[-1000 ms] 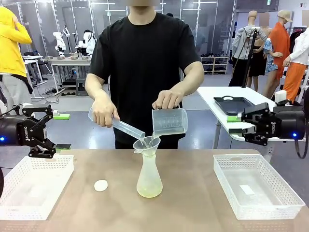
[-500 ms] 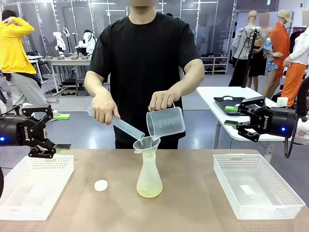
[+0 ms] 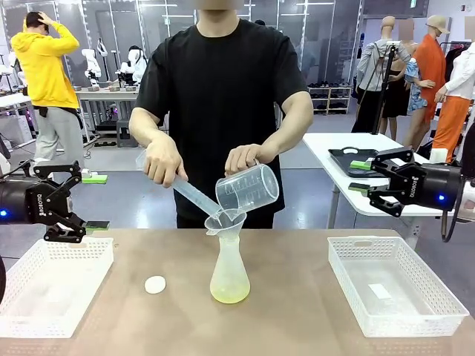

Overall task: Prepare the solutions needed for the experiment.
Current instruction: Once the solution is in the Big flask , pick up the Plastic Funnel and place it back into the right Organizing basket.

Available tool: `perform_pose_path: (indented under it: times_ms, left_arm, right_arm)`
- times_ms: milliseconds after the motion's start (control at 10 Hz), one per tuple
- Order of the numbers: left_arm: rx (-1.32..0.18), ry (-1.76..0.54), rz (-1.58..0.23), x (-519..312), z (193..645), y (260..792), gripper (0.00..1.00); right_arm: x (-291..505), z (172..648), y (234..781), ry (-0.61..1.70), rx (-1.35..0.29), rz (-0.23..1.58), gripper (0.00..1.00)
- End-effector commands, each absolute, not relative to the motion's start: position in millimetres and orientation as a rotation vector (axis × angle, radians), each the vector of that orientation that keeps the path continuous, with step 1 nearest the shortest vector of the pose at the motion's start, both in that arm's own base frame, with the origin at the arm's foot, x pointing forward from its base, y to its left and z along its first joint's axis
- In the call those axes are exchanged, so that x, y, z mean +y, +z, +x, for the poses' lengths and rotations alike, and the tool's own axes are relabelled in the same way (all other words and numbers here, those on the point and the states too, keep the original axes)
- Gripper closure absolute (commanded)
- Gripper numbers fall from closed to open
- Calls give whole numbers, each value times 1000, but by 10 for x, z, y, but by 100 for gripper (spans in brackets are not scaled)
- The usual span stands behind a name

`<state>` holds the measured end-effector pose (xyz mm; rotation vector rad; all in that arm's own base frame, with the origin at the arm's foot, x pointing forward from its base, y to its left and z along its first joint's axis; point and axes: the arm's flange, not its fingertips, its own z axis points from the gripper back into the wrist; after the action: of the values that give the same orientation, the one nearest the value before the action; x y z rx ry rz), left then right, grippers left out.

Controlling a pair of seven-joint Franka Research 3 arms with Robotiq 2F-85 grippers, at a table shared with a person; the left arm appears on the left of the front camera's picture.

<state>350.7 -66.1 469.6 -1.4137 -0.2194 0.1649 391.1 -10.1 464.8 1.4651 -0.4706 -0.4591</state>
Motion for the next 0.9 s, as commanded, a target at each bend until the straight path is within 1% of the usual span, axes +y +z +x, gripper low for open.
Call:
perform_pose_path:
  times_ms: [0,200,300,600,800]
  left_arm:
    - [-216,171,-1433,-681,3505,4725,0]
    - [-216,171,-1433,-681,3505,4725,0]
    - [-216,171,-1433,-681,3505,4725,0]
    - [-216,171,-1433,-681,3505,4725,0]
    - [-216,171,-1433,-681,3505,4725,0]
  right_arm:
    - [-29,3882,4650,-368,-362,1472,52]
    - [11,3856,4635,-285,-314,1464,52]
    - [49,3836,4613,-198,-254,1470,52]
    - [79,3872,4579,-201,-250,1444,52]
    - [175,3790,4575,-212,-247,1457,52]
